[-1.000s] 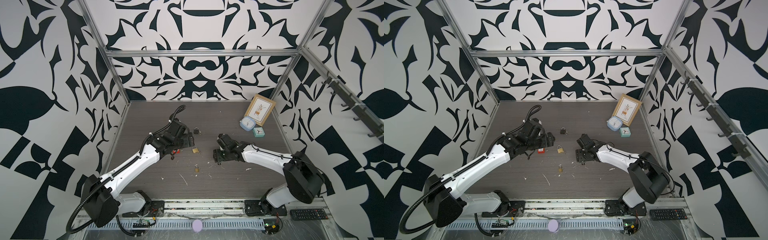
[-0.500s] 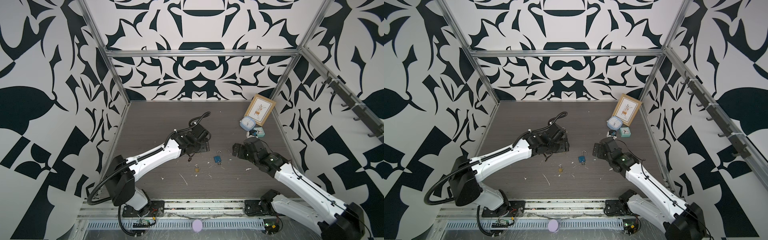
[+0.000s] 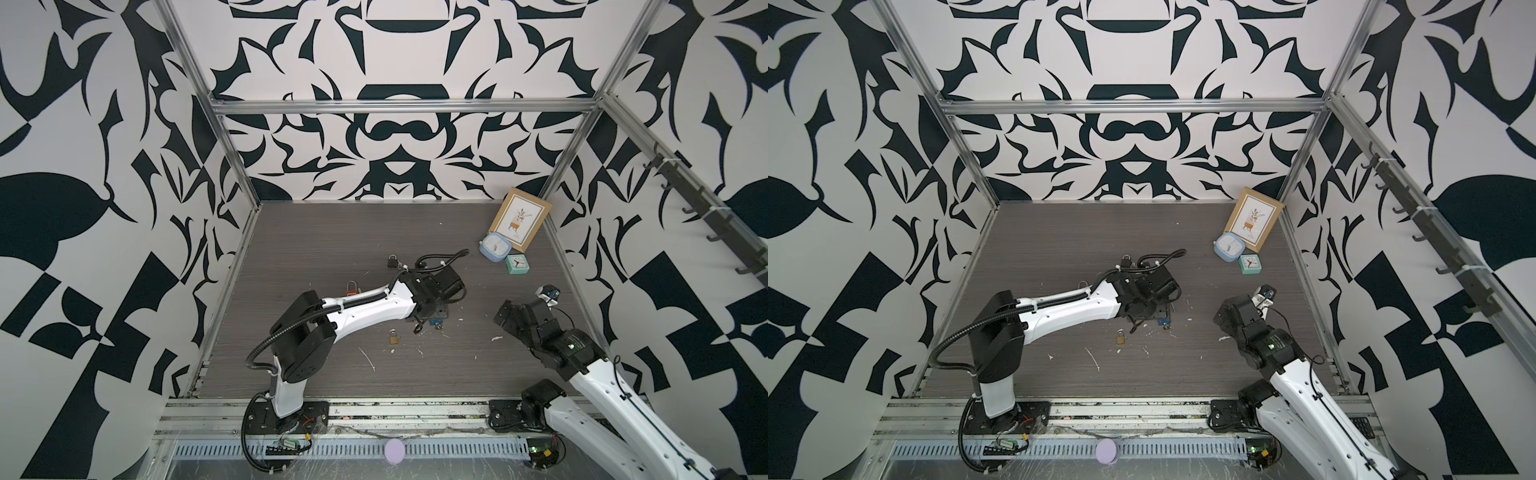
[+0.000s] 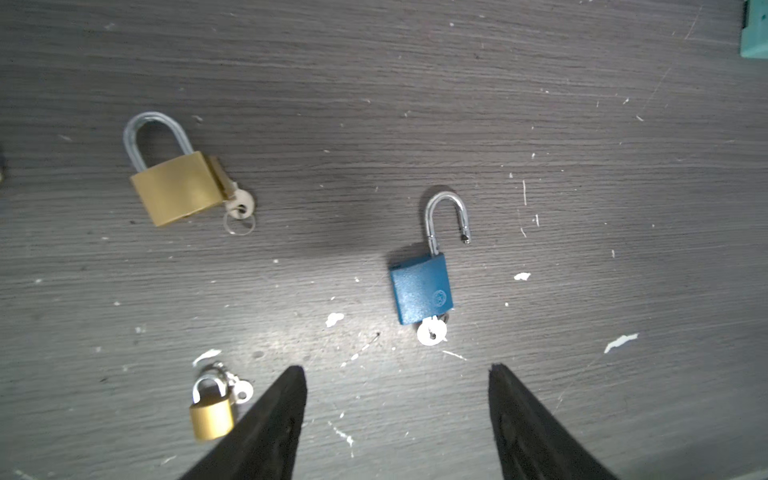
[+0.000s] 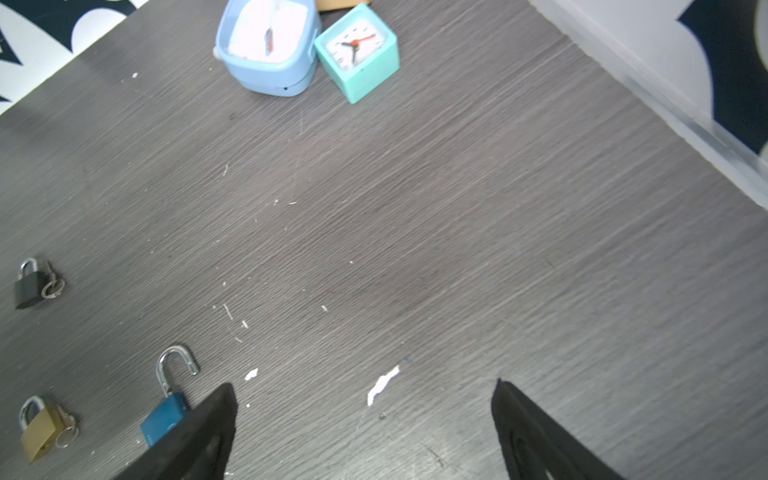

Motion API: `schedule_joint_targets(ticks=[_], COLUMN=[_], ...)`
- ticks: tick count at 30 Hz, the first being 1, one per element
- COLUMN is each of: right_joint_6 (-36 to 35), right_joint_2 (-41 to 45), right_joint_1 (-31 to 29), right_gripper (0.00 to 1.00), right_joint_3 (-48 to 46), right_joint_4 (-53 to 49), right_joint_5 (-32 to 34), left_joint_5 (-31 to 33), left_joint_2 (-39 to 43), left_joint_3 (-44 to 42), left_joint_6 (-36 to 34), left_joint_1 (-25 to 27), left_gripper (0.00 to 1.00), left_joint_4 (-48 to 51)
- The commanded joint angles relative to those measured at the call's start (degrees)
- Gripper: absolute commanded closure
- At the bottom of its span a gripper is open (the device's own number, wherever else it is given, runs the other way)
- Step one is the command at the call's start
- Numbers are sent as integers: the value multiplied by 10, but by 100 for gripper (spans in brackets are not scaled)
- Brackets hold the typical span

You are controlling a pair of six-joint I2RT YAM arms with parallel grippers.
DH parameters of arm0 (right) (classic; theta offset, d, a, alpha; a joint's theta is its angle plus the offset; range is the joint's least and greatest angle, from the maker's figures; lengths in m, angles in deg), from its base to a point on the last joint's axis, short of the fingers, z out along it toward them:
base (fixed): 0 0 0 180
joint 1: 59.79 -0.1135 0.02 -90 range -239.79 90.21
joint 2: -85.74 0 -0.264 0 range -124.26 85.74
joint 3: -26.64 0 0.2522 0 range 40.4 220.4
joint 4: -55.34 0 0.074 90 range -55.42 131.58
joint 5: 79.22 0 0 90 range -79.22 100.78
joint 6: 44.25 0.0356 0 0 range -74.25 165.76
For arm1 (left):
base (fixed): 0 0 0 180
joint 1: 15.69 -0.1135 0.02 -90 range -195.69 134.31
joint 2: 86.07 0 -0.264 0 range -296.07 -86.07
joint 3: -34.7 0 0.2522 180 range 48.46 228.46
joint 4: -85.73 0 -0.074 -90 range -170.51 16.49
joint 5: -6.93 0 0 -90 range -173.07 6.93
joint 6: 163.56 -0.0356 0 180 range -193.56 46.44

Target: Lock with the key

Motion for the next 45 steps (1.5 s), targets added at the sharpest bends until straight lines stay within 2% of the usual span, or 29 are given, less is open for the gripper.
schedule_joint_targets(ticks=[1, 9, 14, 23, 29, 34, 40, 45], right_joint_6=[18, 15, 5, -9, -13, -18, -20, -21], right_joint_2=[27, 82, 81, 65, 59, 58, 53, 49], right_joint_1=[2, 2, 2, 2, 2, 2, 2, 2], right_gripper=[4, 5, 5, 5, 5, 5, 5, 5], right_joint_3=[-9, -40, -42, -52, -52, -55, -57, -58], right_joint_4=[-30, -28, -26, -1, 3, 11, 18, 24], right_joint_5=[32, 19, 12, -11, -14, -18, -18, -16], left_joint_5=[26, 39, 55, 61, 62, 54, 34, 24], left_joint_2=[-40, -97, -124, -186, -208, -224, -238, -234], left_joint_3=[37, 77, 90, 152, 158, 160, 172, 171], left_joint_6=[17, 38, 71, 68, 94, 124, 127, 128], left_joint_1=[13, 21, 22, 27, 27, 27, 27, 27], left_gripper=[29, 32, 39, 40, 41, 46, 47, 56], left_joint_4=[48, 61, 65, 90, 102, 115, 113, 111])
